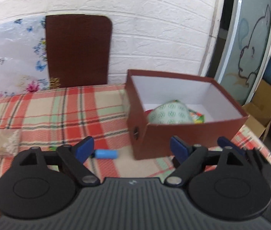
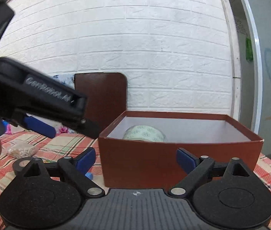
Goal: Organize objects
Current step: 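Carry the clear tape roll into the brown box and open the right gripper, then grasp the black marker with blue cap with the right gripper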
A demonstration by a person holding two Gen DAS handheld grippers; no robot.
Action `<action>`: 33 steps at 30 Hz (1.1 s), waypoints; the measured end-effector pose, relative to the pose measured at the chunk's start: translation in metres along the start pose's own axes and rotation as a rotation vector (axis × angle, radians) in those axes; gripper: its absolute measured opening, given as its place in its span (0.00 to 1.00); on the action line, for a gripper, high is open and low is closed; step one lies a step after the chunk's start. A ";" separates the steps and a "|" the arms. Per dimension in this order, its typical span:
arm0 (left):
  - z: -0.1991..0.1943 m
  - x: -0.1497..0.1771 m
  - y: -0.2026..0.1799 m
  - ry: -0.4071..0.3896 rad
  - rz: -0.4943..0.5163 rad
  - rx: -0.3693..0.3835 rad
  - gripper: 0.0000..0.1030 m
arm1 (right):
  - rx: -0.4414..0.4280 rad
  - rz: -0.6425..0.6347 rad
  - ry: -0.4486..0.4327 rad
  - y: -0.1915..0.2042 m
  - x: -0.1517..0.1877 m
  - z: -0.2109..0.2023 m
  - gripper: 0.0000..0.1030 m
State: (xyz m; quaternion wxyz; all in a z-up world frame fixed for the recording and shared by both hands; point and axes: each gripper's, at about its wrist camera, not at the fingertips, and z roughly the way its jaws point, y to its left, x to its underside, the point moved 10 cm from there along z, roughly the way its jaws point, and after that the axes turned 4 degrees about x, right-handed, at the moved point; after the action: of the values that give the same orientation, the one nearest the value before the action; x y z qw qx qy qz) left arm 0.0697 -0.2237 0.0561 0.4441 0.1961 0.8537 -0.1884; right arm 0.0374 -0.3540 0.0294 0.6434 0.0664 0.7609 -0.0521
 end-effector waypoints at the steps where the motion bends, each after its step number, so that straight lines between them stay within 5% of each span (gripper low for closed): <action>1: -0.004 0.005 0.007 0.006 -0.004 -0.011 0.86 | -0.011 0.005 0.010 0.002 0.001 0.000 0.87; 14: -0.055 0.103 0.160 0.114 -0.275 -0.261 0.86 | -0.068 0.016 0.059 0.029 -0.021 0.000 0.82; 18: -0.061 0.128 0.192 0.122 -0.306 -0.317 0.85 | -0.160 0.041 0.197 0.063 0.015 0.001 0.75; 22: -0.062 0.136 0.196 0.054 -0.121 -0.379 0.93 | -0.237 -0.084 0.419 0.106 0.075 0.017 0.52; 23: -0.063 0.139 0.196 0.020 -0.095 -0.373 0.94 | -0.239 -0.132 0.450 0.114 0.081 0.023 0.53; 25: -0.066 0.135 0.201 -0.013 -0.156 -0.310 0.97 | -0.266 -0.178 0.415 0.126 0.069 0.031 0.45; 29: -0.065 0.133 0.205 -0.030 -0.182 -0.283 0.98 | -0.205 -0.375 0.323 0.145 0.044 0.071 0.48; 33: -0.065 0.135 0.204 -0.039 -0.191 -0.275 0.98 | -0.199 -0.510 0.361 0.157 0.060 0.109 0.45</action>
State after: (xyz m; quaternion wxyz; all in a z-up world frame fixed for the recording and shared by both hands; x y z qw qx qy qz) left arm 0.0566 0.0051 -0.0518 0.4632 0.0478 0.8775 -0.1148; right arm 0.1603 -0.2154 -0.0470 0.4677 -0.1815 0.8561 -0.1242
